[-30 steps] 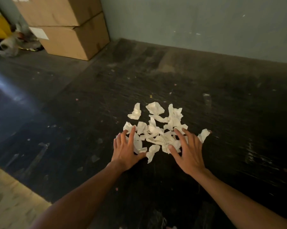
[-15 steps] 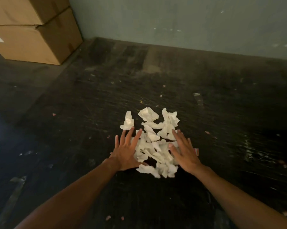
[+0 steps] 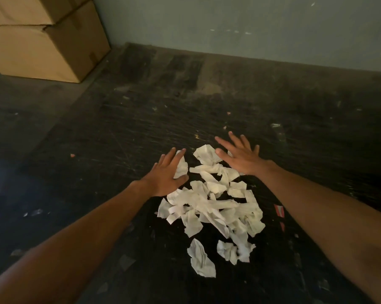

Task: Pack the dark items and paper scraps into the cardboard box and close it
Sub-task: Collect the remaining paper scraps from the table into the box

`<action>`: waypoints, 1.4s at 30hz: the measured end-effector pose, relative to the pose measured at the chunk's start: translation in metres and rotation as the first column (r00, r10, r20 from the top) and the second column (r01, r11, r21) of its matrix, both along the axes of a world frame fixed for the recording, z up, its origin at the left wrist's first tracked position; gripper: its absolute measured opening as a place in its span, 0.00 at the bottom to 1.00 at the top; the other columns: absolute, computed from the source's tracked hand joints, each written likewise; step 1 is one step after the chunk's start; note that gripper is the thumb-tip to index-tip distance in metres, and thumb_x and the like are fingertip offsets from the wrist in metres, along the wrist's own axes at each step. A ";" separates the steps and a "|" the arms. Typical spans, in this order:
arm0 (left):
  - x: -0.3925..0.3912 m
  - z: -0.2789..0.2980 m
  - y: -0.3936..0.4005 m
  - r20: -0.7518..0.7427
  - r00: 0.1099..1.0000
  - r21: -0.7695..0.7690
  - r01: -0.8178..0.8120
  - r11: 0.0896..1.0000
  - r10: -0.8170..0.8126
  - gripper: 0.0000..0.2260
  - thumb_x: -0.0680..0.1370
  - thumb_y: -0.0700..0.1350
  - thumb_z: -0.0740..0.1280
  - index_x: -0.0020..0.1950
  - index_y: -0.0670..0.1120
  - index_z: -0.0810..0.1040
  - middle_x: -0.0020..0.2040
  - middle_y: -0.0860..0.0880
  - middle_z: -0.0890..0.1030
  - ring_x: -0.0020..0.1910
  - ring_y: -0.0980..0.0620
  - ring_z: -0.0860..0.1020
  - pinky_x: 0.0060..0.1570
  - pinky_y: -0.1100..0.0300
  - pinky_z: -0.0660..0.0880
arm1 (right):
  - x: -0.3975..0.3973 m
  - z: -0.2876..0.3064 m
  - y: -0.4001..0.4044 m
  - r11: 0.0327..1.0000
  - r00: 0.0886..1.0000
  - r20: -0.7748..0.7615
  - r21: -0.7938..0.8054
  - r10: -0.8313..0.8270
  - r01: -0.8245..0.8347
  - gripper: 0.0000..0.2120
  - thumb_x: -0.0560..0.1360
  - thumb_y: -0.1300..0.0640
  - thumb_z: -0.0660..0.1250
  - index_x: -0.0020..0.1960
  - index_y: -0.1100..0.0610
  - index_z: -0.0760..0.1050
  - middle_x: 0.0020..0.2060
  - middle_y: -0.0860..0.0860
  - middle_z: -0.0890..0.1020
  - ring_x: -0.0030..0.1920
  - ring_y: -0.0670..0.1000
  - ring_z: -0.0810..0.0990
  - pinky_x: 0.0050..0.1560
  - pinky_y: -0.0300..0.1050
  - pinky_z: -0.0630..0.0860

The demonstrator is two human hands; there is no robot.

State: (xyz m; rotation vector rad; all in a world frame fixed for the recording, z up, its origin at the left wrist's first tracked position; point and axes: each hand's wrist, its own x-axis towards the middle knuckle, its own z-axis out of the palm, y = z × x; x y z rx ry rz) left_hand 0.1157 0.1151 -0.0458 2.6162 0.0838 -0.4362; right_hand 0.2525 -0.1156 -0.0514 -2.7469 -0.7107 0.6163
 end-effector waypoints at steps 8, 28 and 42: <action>0.000 -0.011 -0.022 0.000 0.999 0.000 0.033 0.999 -0.033 0.26 0.82 0.55 0.57 0.79 0.52 0.56 0.79 0.47 0.58 0.78 0.46 0.53 0.75 0.45 0.55 | -0.013 -0.002 0.012 0.922 0.934 -0.195 -0.196 0.298 -0.335 0.27 0.74 0.28 0.38 0.72 0.28 0.50 0.77 0.37 0.41 0.76 0.53 0.35 0.69 0.74 0.39; -0.137 -0.047 -0.109 -0.002 0.914 0.295 0.389 0.873 -0.407 0.56 0.61 0.80 0.61 0.78 0.58 0.37 0.77 0.43 0.29 0.72 0.35 0.27 0.70 0.32 0.35 | -0.196 -0.012 -0.111 0.873 0.891 -0.063 -0.177 0.450 -0.454 0.60 0.58 0.22 0.63 0.70 0.37 0.23 0.71 0.50 0.22 0.70 0.57 0.22 0.67 0.63 0.29; -0.125 -0.051 -0.124 0.269 0.916 0.280 0.220 0.934 -0.297 0.18 0.72 0.49 0.71 0.61 0.47 0.75 0.59 0.48 0.79 0.58 0.47 0.75 0.58 0.49 0.68 | -0.192 -0.042 -0.101 0.958 0.951 0.243 0.162 0.192 -0.235 0.19 0.74 0.60 0.68 0.64 0.57 0.74 0.63 0.55 0.73 0.62 0.54 0.73 0.62 0.52 0.73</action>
